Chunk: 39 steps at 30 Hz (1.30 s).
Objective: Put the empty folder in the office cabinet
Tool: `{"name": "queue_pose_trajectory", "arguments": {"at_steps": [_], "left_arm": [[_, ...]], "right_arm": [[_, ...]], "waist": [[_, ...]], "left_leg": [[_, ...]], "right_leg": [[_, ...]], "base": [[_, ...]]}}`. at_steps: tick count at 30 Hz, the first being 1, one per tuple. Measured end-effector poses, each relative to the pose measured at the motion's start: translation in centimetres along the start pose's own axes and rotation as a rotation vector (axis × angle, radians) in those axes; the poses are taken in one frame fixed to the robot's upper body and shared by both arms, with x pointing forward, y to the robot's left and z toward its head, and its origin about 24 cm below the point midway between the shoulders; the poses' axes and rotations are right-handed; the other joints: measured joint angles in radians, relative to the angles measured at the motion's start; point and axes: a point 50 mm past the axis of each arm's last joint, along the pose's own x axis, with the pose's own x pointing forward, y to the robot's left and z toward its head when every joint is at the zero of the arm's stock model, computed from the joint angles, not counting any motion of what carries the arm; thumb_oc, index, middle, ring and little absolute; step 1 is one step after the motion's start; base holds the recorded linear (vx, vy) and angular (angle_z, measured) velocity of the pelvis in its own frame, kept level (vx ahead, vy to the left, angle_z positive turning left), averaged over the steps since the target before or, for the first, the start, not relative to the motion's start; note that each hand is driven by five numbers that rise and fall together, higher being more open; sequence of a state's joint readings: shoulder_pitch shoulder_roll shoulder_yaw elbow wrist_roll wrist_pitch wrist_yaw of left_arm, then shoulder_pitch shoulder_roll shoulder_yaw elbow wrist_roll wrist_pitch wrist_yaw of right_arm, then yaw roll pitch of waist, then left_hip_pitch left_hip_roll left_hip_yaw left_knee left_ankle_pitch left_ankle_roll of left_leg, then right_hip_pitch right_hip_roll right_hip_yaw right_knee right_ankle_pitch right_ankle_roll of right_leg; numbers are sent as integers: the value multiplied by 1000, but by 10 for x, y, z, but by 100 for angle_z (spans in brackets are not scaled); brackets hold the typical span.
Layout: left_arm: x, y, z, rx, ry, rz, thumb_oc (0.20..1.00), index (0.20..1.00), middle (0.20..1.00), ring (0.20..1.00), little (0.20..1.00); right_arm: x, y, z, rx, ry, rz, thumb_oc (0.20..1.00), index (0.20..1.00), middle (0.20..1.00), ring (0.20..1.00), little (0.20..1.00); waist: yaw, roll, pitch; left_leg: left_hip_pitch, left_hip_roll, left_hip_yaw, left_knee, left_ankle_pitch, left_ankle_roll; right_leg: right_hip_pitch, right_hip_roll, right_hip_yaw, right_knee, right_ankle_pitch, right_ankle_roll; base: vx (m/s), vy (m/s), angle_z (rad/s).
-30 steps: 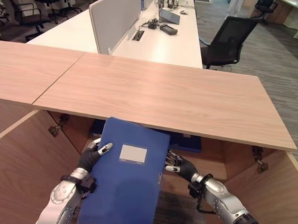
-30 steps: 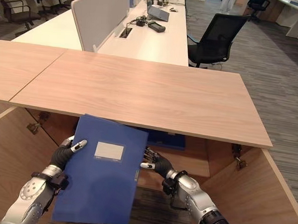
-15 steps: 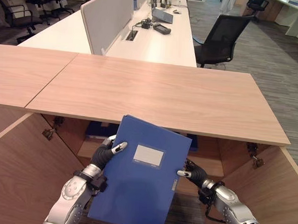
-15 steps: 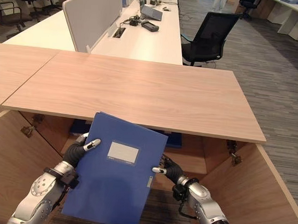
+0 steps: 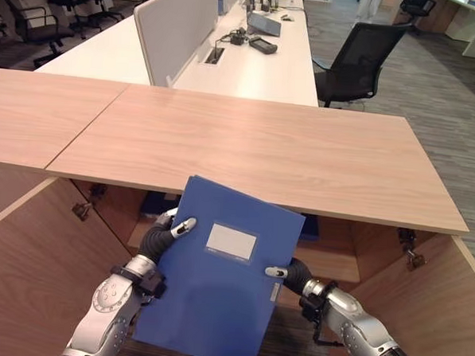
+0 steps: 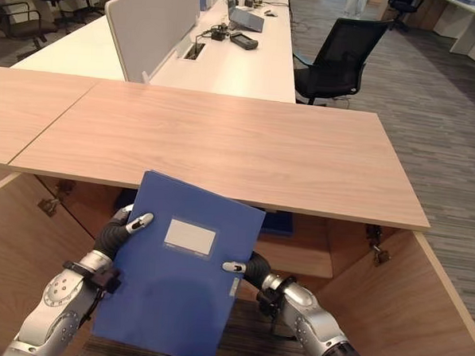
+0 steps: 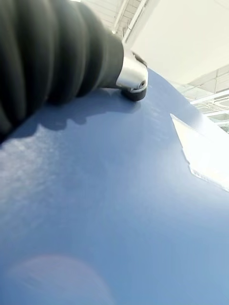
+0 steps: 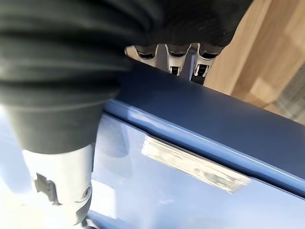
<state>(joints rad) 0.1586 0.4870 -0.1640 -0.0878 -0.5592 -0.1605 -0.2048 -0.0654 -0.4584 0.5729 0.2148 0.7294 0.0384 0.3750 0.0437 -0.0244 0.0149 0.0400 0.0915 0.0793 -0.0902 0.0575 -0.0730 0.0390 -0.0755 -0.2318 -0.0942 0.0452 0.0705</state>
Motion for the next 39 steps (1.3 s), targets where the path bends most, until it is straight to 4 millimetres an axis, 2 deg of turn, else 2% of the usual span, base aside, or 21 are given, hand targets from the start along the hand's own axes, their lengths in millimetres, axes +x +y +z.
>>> {"name": "queue_pose_trajectory", "arguments": {"at_steps": [9, 16, 17, 24, 26, 28, 31, 32, 36, 37, 38, 39], "left_arm": [[18, -3, 10, 98, -19, -50, 200, 200, 200, 200, 200], [47, -12, 30, 243, -86, -116, 200, 200, 200, 200, 200], [49, -14, 31, 246, -92, -125, 200, 200, 200, 200, 200], [60, -24, 35, 286, -120, -148, 200, 200, 200, 200, 200], [60, -27, 32, 277, -113, -151, 200, 200, 200, 200, 200], [59, -31, 24, 268, -83, -164, 200, 200, 200, 200, 200], [56, -35, 17, 232, -68, -168, 200, 200, 200, 200, 200], [52, -41, 9, 177, -54, -158, 200, 200, 200, 200, 200], [50, -42, 3, 134, -29, -140, 200, 200, 200, 200, 200], [49, -42, 2, 123, -21, -140, 310, 310, 310, 310, 310], [46, -43, -2, 105, -7, -136, 379, 379, 379, 379, 379], [44, -44, -6, 89, 10, -133, 799, 799, 799, 799, 799]], "right_arm": [[1, -7, -1, -36, 81, 13, 1000, 1000, 1000, 1000, 1000], [1, -13, 0, -53, 110, -3, 1000, 1000, 1000, 1000, 1000], [0, -14, -1, -55, 117, -5, 200, 200, 200, 200, 200], [-6, -16, -7, 23, 118, -26, 200, 200, 200, 200, 200], [-9, -11, -19, 126, 68, -54, 200, 200, 200, 200, 200], [-13, 1, -45, 337, 10, -111, 200, 200, 200, 200, 200], [-18, 10, -59, 530, -47, -151, 200, 200, 200, 200, 200], [-23, 16, -69, 652, -89, -179, 200, 200, 200, 200, 200], [-26, 14, -70, 670, -109, -203, 200, 200, 200, 200, 200], [-27, 13, -71, 685, -123, -212, 200, 200, 200, 200, 200], [-27, 13, -76, 712, -130, -222, 200, 200, 200, 200, 200], [-27, 15, -80, 733, -128, -231, 200, 200, 200, 200, 200]], "waist": [[5, -3, -2], [1, -6, -8], [0, -6, -9], [-9, -5, -13], [-9, -5, -21], [-8, -2, -39], [-21, 4, -41], [-30, 6, -44], [-37, 17, -46], [-37, 20, -49], [-37, 23, -50], [-38, 26, -51]], "left_leg": [[1, 0, -1, 0, 3, -1], [0, 0, -1, 0, 4, -1], [0, 0, -1, 0, 4, -1], [0, 0, 2, 0, 5, -1], [1, 0, 2, 0, 5, -1], [1, 0, 2, 0, 4, -1], [1, -1, 7, 0, 4, -1], [1, 0, 5, -1, 3, 0], [-14, 2, 5, -9, -1, -5], [-17, 2, 4, -10, 0, -4], [-17, 2, 4, -9, 1, -3], [-17, 2, 4, -8, 2, -2]], "right_leg": [[1, 0, -1, 0, 2, 0], [3, 0, 0, 1, 5, -1], [3, 0, 0, 1, 6, -2], [2, 0, 1, 1, 8, -6], [0, 0, 1, 1, 8, -6], [1, 0, 0, 1, 6, -5], [0, -1, 4, 0, 6, 1], [-2, -1, 4, 0, 7, 0], [-20, -2, 10, 0, 18, 1], [-19, -3, 10, 0, 18, 2], [-19, -3, 10, 0, 19, 2], [-19, -2, 10, 0, 18, 1]], "base": [[0, 0, 0], [0, 0, 0], [0, 0, 0], [0, 0, 0], [0, 0, 0], [0, 0, 0], [1, 2, -4], [0, 0, 0], [4, -2, -2], [0, 0, 0], [0, 0, 0], [0, 0, 0]]}}
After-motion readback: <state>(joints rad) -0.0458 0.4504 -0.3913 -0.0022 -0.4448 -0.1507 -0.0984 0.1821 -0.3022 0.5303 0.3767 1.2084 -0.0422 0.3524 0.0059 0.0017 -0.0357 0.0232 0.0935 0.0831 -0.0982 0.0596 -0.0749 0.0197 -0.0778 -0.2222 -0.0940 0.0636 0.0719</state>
